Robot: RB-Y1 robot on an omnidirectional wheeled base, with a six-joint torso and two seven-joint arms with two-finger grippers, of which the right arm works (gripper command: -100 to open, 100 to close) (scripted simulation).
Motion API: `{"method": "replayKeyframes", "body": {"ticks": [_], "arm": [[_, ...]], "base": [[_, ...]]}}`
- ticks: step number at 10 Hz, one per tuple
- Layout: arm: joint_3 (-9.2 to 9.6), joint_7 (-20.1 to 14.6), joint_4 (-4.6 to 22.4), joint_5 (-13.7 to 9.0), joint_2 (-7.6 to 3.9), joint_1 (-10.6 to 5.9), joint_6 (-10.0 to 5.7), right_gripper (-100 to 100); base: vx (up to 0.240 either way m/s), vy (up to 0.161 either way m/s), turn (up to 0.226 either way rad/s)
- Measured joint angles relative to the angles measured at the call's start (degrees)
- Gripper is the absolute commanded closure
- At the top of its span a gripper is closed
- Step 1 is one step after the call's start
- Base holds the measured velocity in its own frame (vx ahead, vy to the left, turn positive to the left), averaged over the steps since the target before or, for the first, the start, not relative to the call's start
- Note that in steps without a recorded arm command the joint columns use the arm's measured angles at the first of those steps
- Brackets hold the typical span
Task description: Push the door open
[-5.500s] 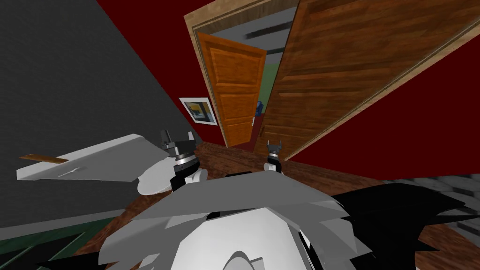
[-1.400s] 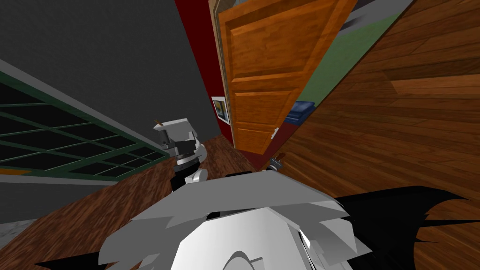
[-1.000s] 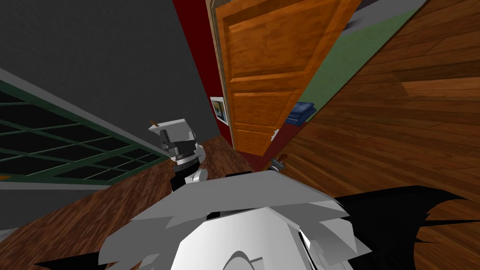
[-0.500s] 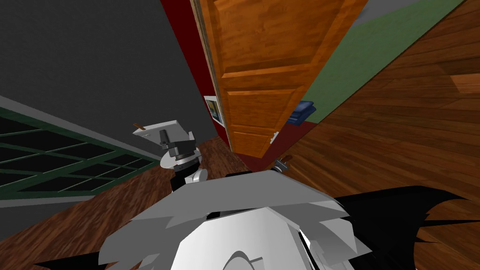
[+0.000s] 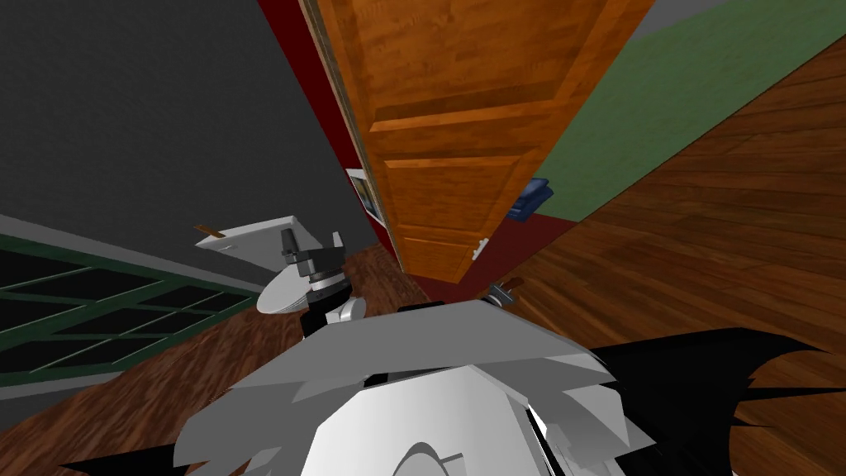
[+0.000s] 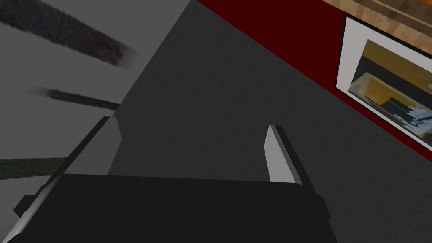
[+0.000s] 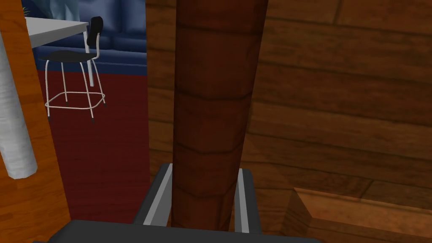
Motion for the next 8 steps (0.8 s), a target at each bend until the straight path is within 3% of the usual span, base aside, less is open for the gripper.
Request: {"method": "replayKeyframes", "body": {"ticks": [1,2,5,6,8], "arm": [[-0.42,0.5,-1.5,-0.4,-0.17,0.63,0.72,100],[-0.90,1.4,-3.0,-1.1,0.56,1.40,1.38,100],[-2.36,0.9,-0.8,-2.5,0.03,0.51,0.85,100],[-2.70,1.2,-2.5,-2.8,0.66,1.83,0.98,100],[-3.97,1.9,-2.8,-4.1,1.07,1.89,0.99,100]], "base": [[0.128,-0.086,-0.061],[0.150,-0.110,-0.050],[0.140,-0.094,-0.045],[0.130,-0.114,-0.062],[0.161,-0.115,-0.052]]}}
